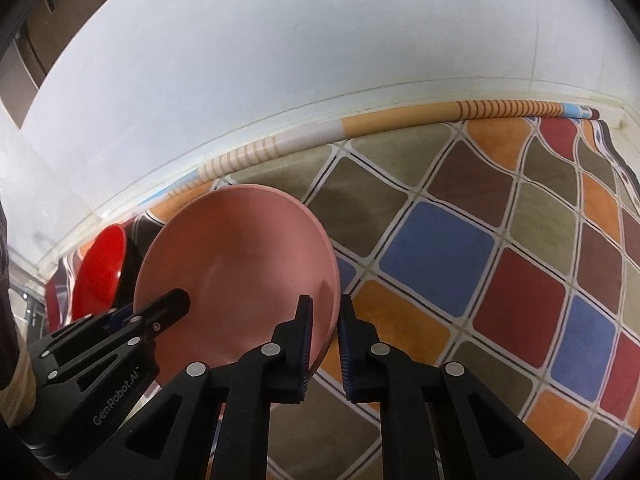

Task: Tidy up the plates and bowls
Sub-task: 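Close both grippers on the pink bowl rim and lift it, then carry the pink bowl with both grippers over the white bowl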

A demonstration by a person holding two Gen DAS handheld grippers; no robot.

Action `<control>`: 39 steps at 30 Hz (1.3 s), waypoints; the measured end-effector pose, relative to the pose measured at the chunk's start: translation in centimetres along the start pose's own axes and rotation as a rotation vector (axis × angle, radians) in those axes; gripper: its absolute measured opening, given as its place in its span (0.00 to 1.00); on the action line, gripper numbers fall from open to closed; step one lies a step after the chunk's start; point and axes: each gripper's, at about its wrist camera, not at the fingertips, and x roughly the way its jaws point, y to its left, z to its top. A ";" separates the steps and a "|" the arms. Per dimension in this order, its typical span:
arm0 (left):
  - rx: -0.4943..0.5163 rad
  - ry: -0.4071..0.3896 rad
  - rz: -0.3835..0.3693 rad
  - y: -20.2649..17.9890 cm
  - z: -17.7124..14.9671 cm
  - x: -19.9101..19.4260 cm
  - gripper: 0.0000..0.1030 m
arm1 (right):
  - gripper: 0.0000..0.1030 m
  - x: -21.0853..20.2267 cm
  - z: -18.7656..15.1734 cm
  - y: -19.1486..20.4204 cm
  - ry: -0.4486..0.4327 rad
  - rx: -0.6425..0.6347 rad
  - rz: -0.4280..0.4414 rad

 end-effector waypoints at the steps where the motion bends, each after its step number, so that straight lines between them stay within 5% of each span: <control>1: 0.001 -0.011 -0.002 0.0 -0.1 -0.6 0.14 | 0.13 -0.3 0.0 0.0 -0.004 0.001 0.000; 20: -0.026 -0.154 -0.001 2.8 -4.5 -11.6 0.14 | 0.13 -8.9 -2.8 4.1 -0.092 -0.078 0.043; 39: -0.145 -0.207 0.013 10.7 -12.3 -20.1 0.14 | 0.13 -14.6 -9.6 12.8 -0.111 -0.218 0.085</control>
